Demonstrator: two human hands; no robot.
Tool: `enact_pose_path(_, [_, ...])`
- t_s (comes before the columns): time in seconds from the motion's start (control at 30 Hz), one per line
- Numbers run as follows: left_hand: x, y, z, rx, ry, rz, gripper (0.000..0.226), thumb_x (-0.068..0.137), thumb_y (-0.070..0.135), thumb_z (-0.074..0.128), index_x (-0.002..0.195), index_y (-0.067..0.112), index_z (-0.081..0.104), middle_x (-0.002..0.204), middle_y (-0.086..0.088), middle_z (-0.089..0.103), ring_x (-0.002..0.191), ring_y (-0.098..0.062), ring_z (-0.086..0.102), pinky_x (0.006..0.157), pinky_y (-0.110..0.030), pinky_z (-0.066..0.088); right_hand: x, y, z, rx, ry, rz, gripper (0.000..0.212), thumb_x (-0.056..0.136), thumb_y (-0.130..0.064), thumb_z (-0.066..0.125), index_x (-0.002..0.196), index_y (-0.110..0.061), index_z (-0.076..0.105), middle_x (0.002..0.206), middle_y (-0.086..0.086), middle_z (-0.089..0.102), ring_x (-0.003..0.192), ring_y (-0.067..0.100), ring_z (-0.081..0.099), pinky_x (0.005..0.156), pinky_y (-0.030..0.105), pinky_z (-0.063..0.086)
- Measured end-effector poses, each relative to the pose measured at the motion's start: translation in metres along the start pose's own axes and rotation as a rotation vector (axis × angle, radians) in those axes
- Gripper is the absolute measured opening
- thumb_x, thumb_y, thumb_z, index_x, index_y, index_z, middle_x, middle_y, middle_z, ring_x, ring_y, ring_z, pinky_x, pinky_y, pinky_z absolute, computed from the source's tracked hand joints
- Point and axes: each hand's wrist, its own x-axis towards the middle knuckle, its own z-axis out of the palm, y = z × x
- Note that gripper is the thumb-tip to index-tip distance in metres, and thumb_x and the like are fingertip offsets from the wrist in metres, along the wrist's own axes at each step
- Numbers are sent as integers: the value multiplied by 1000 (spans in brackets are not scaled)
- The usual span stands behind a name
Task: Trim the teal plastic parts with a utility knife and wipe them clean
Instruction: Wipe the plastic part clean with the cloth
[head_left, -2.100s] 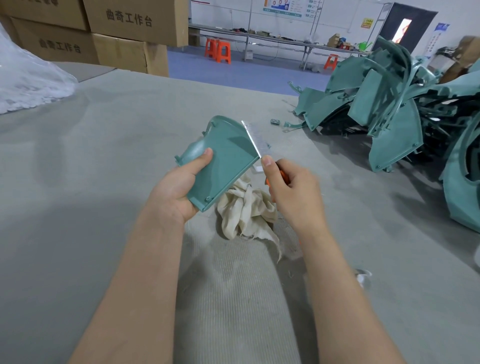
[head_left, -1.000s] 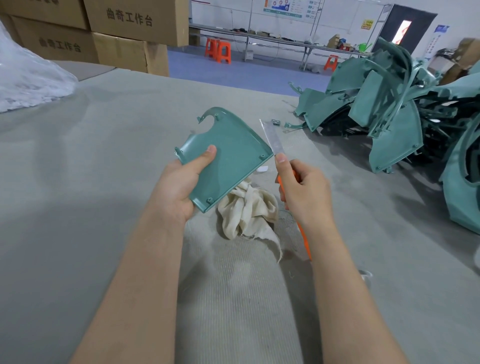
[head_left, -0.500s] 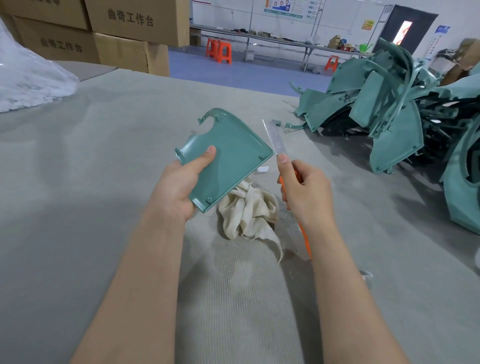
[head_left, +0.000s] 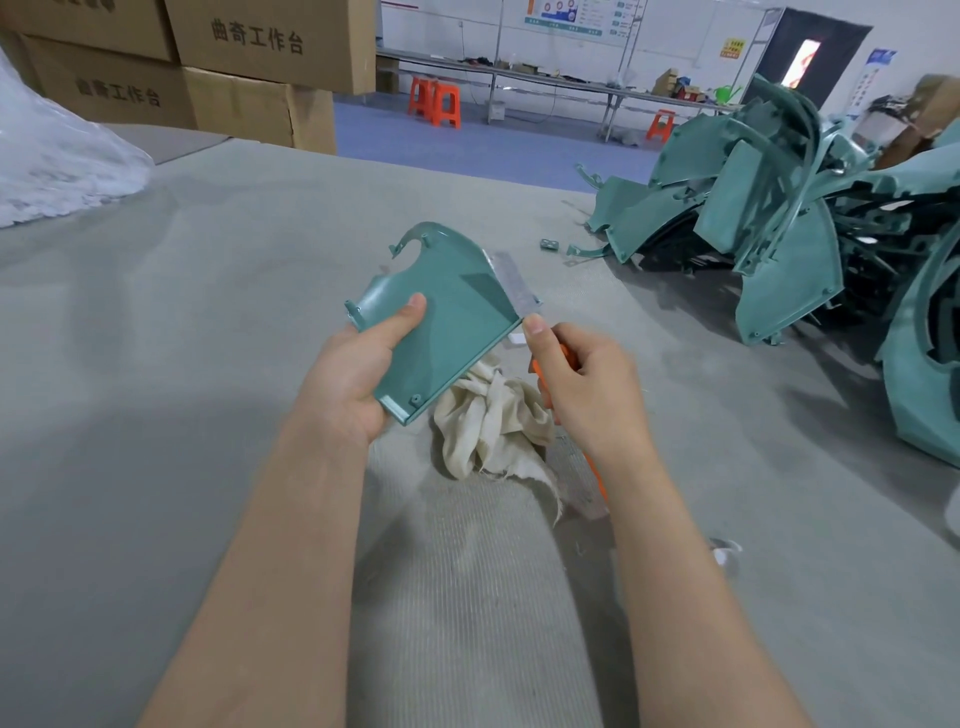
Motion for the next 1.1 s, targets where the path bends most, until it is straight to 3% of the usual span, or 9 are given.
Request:
enact_pose_path(0.2, [1,0,-1,-12,-1,-22,32,85,22,71,114,9,66,98,-9,74,72,-19,73,52,-28,56,1,2,-2,-18,72,1,64,95,-57,45,76,4,54,66,24,55,54,20,43,58,43,47])
enact_pose_path(0.5, [-5,2,2,-79,-15,-20,31,89,20,66,119,9,63,109,-11,72,83,-21,72,56,-31,59,1,2,2,-95,-31,-58,58,96,-52,46,71,0,53,66,20,58,53,19,45,56,40,44])
enact_pose_path(0.67, [-7,2,4,-142,-27,-18,14,92,20,62,101,11,67,98,-8,74,77,-19,73,60,-32,60,-1,3,6,-122,-87,-92,51,96,-51,48,55,-21,41,44,-10,43,45,8,37,48,27,30])
enact_pose_path(0.87, [-7,1,5,-183,-29,-7,12,93,21,60,95,11,67,94,-6,75,76,-19,73,61,-33,60,-3,2,9,-131,-127,-138,50,97,-49,48,57,-21,41,48,-7,38,47,9,34,50,28,29])
enact_pose_path(1.0, [-6,1,6,-197,-16,6,11,93,22,61,91,13,67,87,-5,76,75,-19,73,70,-37,58,-4,1,11,-138,-148,-168,49,97,-48,49,56,-23,39,47,-7,38,48,10,35,51,29,31])
enact_pose_path(1.1, [-5,1,6,-204,-3,7,11,93,22,61,90,13,66,83,-5,76,72,-19,73,69,-37,58,-4,1,11,-135,-166,-187,49,97,-48,49,54,-25,38,44,-9,38,46,9,36,48,24,29])
